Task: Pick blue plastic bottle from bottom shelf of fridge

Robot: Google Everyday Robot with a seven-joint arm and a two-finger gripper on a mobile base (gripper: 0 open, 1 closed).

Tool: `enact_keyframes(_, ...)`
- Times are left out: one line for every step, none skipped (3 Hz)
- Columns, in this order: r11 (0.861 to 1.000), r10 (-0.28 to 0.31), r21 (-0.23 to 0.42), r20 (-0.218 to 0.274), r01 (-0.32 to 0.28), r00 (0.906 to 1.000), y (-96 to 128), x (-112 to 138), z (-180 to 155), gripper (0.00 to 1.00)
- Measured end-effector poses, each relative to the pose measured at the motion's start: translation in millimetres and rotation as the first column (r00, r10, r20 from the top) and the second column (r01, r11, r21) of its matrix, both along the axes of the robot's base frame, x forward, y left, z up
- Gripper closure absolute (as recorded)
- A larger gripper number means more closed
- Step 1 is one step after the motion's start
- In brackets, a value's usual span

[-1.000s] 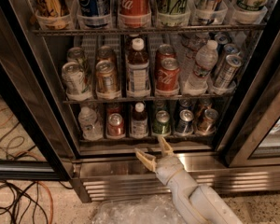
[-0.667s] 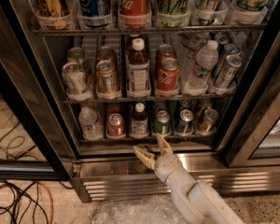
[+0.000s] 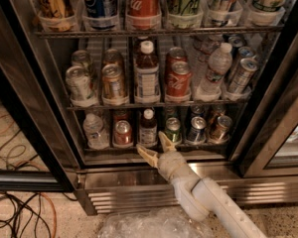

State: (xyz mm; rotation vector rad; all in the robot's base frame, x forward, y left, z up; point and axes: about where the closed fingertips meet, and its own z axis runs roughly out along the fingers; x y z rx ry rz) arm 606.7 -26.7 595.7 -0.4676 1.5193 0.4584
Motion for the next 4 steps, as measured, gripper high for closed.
enact_keyframes(1.000,0.002,0.001,0.000,-0.002,1.0000,2.9,8.8,1.0,0.33)
enact_keyframes(1.000,0.009,0.000,-0.002,-0.009,1.0000,7.8,19.1,1.8,0.35)
enact_keyframes(1.000,0.018,-0.001,-0.004,-0.018,0.9998,13.5,29.2,2.4,0.34)
enact_keyframes(1.000,0.030,-0.002,-0.006,-0.030,0.9995,22.8,48.2,4.7,0.36)
